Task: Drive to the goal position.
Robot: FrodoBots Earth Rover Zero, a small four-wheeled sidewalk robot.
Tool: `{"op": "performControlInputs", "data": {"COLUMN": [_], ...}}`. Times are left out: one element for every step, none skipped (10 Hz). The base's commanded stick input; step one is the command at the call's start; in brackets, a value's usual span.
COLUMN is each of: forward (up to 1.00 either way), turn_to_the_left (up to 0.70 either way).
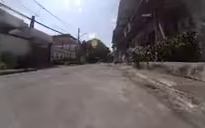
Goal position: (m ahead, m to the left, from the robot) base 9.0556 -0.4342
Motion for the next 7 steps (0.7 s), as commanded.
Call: {"op": "performControlInputs", "data": {"forward": [1.00, 1.00, 1.00, 1.00, 1.00, 1.00, 1.00], "turn_to_the_left": [-0.40, -0.40, -0.40, 0.00, 0.00, 0.00, 0.00]}}
